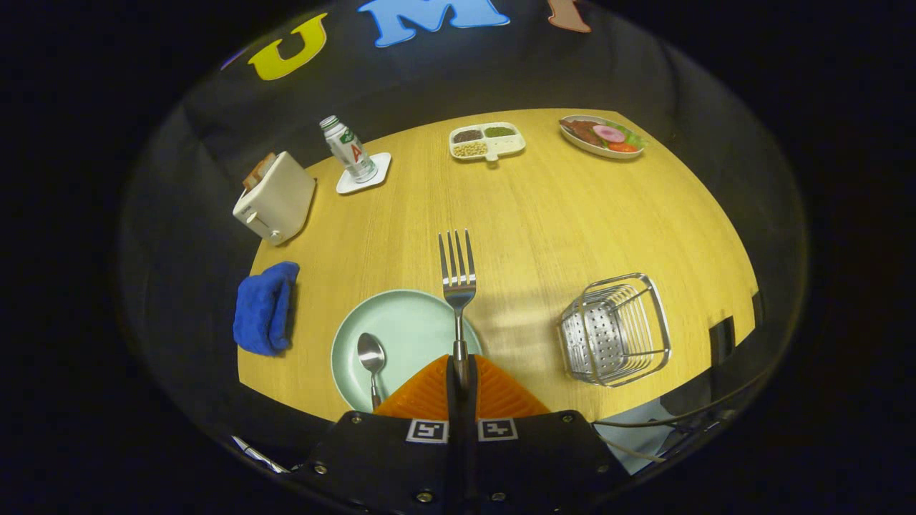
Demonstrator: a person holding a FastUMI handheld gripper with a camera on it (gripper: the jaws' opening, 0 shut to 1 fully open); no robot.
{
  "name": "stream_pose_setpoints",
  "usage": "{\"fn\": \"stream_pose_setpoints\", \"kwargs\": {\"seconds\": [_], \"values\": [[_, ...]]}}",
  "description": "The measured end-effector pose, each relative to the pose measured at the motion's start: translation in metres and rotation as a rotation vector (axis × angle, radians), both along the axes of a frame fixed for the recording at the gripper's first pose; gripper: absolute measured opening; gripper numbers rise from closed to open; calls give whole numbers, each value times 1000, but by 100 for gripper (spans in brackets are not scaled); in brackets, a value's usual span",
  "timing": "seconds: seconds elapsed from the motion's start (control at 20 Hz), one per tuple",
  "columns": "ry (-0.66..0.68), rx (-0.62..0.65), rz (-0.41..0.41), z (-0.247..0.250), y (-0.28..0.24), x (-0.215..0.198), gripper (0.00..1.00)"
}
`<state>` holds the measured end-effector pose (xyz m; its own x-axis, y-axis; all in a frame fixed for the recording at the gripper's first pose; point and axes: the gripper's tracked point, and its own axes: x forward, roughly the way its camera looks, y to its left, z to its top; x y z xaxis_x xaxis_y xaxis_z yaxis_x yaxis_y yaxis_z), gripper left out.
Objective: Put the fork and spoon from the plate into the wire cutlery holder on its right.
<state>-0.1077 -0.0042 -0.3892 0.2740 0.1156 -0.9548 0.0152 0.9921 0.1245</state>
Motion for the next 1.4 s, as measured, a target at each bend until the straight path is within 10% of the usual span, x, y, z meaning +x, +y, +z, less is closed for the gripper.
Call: {"fn": "stream_pose_setpoints", "kwargs": {"seconds": [0.45,1.4], "values": [[20,-86,-154,25,-97,-21,1],[231,-60,-160,5,-120,-48,6]]}}
